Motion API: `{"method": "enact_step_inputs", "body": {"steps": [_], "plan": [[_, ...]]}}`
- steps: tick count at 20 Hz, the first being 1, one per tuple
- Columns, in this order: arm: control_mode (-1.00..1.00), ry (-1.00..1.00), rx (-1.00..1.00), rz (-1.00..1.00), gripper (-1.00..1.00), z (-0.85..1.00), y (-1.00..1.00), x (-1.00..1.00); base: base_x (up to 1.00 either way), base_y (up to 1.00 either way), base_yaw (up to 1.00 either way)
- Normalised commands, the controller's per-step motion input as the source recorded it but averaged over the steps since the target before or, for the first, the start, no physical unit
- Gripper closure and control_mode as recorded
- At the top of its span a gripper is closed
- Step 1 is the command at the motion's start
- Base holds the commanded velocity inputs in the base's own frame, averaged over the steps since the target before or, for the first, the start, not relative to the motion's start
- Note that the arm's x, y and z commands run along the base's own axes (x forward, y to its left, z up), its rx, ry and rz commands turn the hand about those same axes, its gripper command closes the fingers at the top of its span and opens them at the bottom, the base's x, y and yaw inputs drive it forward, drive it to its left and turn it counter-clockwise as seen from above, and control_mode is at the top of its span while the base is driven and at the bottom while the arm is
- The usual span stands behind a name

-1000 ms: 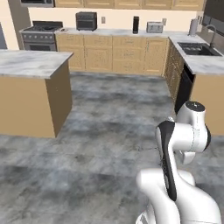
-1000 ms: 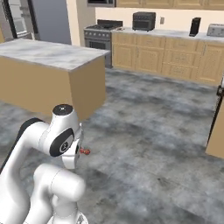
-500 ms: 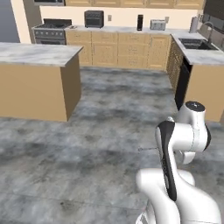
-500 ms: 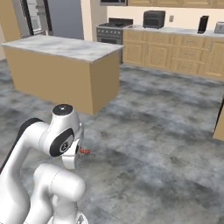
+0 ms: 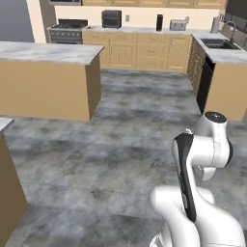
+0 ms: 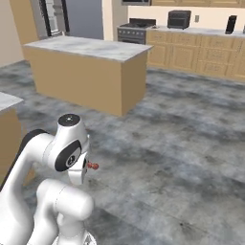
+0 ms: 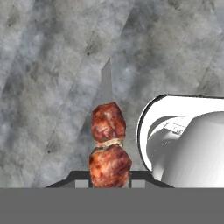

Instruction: Place the cold items (broccoli and cucumber) from the fridge in one tupperware on the dining counter. Place the warm items (kebab skewer and hot dog) in the stove area in another tupperware.

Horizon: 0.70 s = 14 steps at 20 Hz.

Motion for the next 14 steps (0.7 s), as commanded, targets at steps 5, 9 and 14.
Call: {"method": "enact_step_inputs", "body": {"steps": [5, 9, 14], "plan": [[1.0, 0.0, 0.0, 0.0, 1.0, 0.0, 0.0, 0.0, -0.99, 1.0, -0.02], [1.0, 0.0, 0.0, 0.0, 1.0, 0.0, 0.0, 0.0, -1.0, 1.0, -0.02], [1.0, 0.0, 0.0, 0.0, 1.0, 0.0, 0.0, 0.0, -1.0, 1.0, -0.01]]}}
